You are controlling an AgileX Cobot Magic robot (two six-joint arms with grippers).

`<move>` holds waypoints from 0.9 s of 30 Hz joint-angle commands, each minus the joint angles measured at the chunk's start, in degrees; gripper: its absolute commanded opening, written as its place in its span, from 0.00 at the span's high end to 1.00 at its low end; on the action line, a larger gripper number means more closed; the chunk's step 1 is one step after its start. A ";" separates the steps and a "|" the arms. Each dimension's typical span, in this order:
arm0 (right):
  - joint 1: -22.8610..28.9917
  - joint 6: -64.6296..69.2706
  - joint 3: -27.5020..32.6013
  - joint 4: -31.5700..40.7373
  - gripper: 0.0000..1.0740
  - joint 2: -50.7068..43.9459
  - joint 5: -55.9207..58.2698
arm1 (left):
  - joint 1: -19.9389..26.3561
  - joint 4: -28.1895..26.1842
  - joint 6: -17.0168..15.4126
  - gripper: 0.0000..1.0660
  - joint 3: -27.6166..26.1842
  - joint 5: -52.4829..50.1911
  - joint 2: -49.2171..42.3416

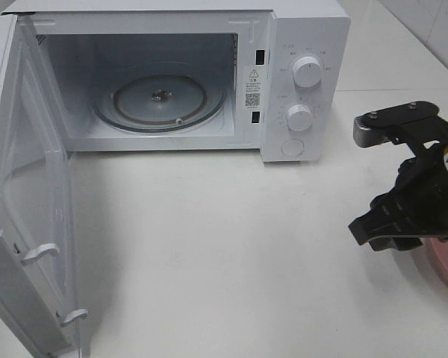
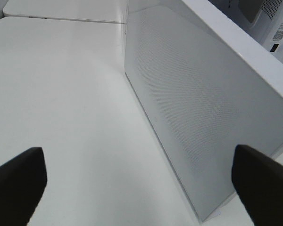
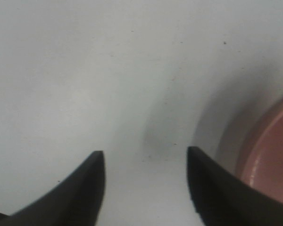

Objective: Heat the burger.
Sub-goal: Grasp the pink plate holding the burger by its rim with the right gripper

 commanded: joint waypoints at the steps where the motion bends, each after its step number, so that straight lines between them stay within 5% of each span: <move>1: -1.60 0.57 -0.11 -2.12 0.21 -0.40 0.69 | -0.23 -0.11 -0.06 0.06 0.06 0.17 -0.11; 3: -3.32 0.57 -0.11 -3.21 0.04 -0.40 0.80 | -0.23 -0.11 -0.06 0.06 0.06 0.17 -0.11; 27: -15.18 4.35 -2.41 -3.90 0.11 11.34 -2.86 | -0.23 -0.11 -0.06 0.06 0.06 0.17 -0.11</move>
